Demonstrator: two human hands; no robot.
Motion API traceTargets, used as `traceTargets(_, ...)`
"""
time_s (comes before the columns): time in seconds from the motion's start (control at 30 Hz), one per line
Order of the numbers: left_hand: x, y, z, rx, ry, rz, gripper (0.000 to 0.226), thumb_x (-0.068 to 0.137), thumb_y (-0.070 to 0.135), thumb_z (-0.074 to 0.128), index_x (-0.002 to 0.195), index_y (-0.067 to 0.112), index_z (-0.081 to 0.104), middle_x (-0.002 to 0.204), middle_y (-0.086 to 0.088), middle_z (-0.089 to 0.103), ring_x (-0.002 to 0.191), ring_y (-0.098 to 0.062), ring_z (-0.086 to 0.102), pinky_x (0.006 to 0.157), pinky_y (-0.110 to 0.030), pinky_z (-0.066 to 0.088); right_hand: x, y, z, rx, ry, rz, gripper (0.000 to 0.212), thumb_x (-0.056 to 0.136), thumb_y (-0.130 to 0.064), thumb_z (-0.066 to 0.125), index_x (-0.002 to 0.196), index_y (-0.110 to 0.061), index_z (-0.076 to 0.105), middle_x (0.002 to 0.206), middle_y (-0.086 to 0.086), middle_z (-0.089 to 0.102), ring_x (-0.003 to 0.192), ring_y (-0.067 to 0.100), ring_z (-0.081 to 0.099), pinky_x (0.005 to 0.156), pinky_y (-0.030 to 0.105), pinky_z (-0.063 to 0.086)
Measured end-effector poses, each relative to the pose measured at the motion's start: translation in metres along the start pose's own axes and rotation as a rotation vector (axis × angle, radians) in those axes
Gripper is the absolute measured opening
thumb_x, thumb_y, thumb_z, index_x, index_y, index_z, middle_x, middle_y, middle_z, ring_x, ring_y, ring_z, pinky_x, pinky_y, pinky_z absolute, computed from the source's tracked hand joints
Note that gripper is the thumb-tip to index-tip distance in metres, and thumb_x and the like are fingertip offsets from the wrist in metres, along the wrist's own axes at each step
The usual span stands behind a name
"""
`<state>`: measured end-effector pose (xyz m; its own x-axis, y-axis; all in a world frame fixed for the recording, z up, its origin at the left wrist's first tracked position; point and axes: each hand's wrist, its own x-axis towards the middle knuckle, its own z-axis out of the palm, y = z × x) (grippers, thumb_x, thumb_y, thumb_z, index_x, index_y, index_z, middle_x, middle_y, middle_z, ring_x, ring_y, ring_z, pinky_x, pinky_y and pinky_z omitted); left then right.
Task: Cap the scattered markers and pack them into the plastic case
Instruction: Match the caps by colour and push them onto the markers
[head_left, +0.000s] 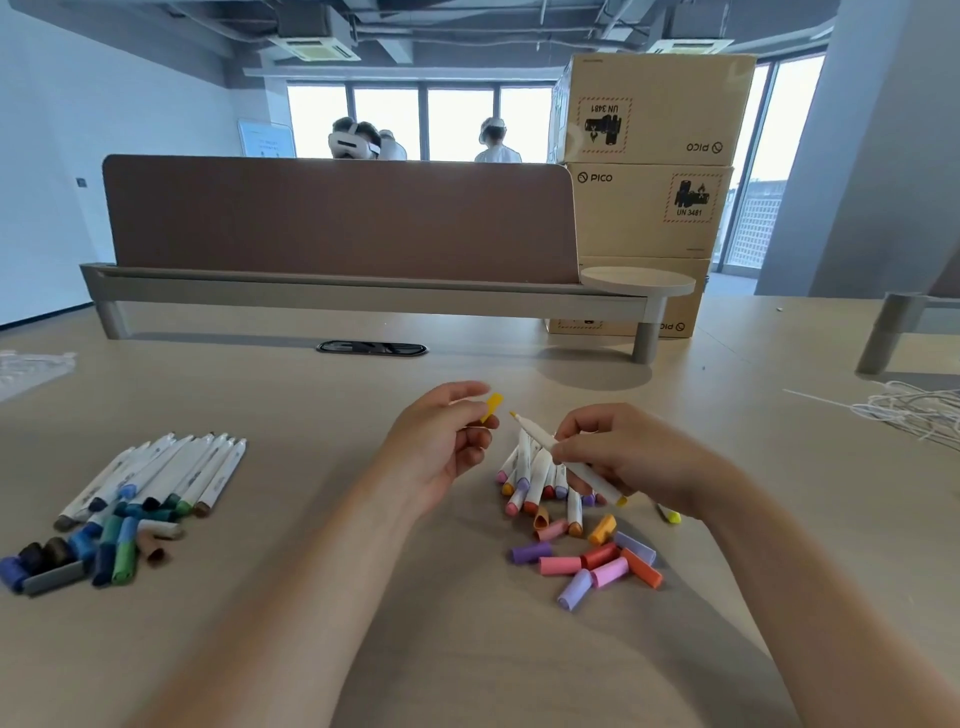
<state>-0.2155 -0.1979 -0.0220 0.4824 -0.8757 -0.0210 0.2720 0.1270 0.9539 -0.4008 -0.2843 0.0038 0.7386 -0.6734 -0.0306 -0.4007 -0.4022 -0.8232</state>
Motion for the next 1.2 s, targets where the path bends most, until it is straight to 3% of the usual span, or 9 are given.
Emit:
traceTargets(0.07,-0.001,-0.001,0.000,0.011,-0.017,0.002,0.026,0.093,0.005,0.057,0.109,0.019,0.072,0.074,-0.007,0.064,0.059,-0.014,0.053,0.052,-0.022,0.042,-0.001,-0.001,0.001,-0.003,-0.016,0.002,0.017,0.094,-0.020,0.060,0.093,-0.008,0.071,0.075,0.004,0.071,0.060,0.010,0.064,0.060,0.024,0.051)
traceTargets(0.13,-0.002,-0.002,0.001,0.029,-0.013,0.010,0.021,0.092,0.008,0.061,0.105,0.017,0.074,0.077,-0.007,0.067,0.062,-0.015,0.057,0.055,-0.024,0.045,-0.002,-0.002,0.003,-0.018,-0.045,0.008,0.018,0.095,-0.020,0.059,0.094,-0.006,0.070,0.079,0.007,0.071,0.063,0.011,0.065,0.060,0.023,0.050)
traceTargets(0.37,-0.002,-0.004,0.003,0.044,0.022,0.046,0.009,0.092,0.005,0.061,0.100,0.007,0.057,0.085,-0.017,0.075,0.068,-0.024,0.069,0.060,-0.028,0.055,-0.001,-0.002,0.005,-0.032,-0.091,0.037,0.014,0.094,-0.019,0.060,0.088,-0.011,0.070,0.075,0.000,0.070,0.065,0.013,0.067,0.056,0.020,0.050)
traceTargets(0.53,-0.004,-0.005,0.004,0.104,0.008,0.076,0.016,0.093,0.006,0.060,0.107,0.009,0.066,0.090,-0.016,0.076,0.078,-0.026,0.072,0.069,-0.032,0.057,0.000,0.000,0.006,-0.047,-0.073,0.037,0.017,0.094,-0.021,0.060,0.093,-0.008,0.070,0.079,0.003,0.072,0.067,0.014,0.068,0.062,0.025,0.051)
traceTargets(0.8,-0.005,-0.012,0.010,0.229,0.006,0.096,0.004,0.089,0.007,0.067,0.093,0.006,0.068,0.080,-0.016,0.074,0.069,-0.026,0.072,0.068,-0.034,0.058,0.001,0.001,0.006,-0.081,-0.011,0.004,0.019,0.093,-0.023,0.062,0.090,-0.008,0.073,0.079,0.006,0.073,0.067,0.016,0.063,0.068,0.033,0.050)
traceTargets(0.9,-0.005,-0.014,0.014,0.229,0.028,0.118,0.005,0.090,0.006,0.066,0.094,0.004,0.068,0.076,-0.013,0.074,0.066,-0.024,0.073,0.062,-0.029,0.059,0.002,0.001,0.005,-0.134,0.032,-0.029,0.020,0.095,-0.026,0.061,0.086,-0.013,0.074,0.073,0.001,0.072,0.060,0.005,0.059,0.066,0.026,0.049)
traceTargets(1.0,-0.005,-0.016,0.017,0.209,0.035,0.134,0.004,0.091,0.005,0.065,0.094,0.004,0.068,0.074,-0.011,0.074,0.066,-0.022,0.072,0.067,-0.031,0.060,0.002,0.000,0.005,-0.189,0.078,-0.049,0.021,0.095,-0.029,0.061,0.086,-0.016,0.075,0.073,-0.003,0.072,0.059,0.001,0.056,0.065,0.023,0.047)
traceTargets(1.2,-0.004,-0.012,0.023,0.124,-0.031,0.149,0.029,0.093,0.004,0.061,0.121,0.013,0.064,0.086,-0.012,0.076,0.078,-0.025,0.074,0.073,-0.032,0.059,-0.002,-0.002,-0.006,-0.097,0.118,0.001,0.022,0.094,-0.031,0.063,0.087,-0.013,0.075,0.074,0.003,0.073,0.061,0.010,0.056,0.062,0.027,0.045)
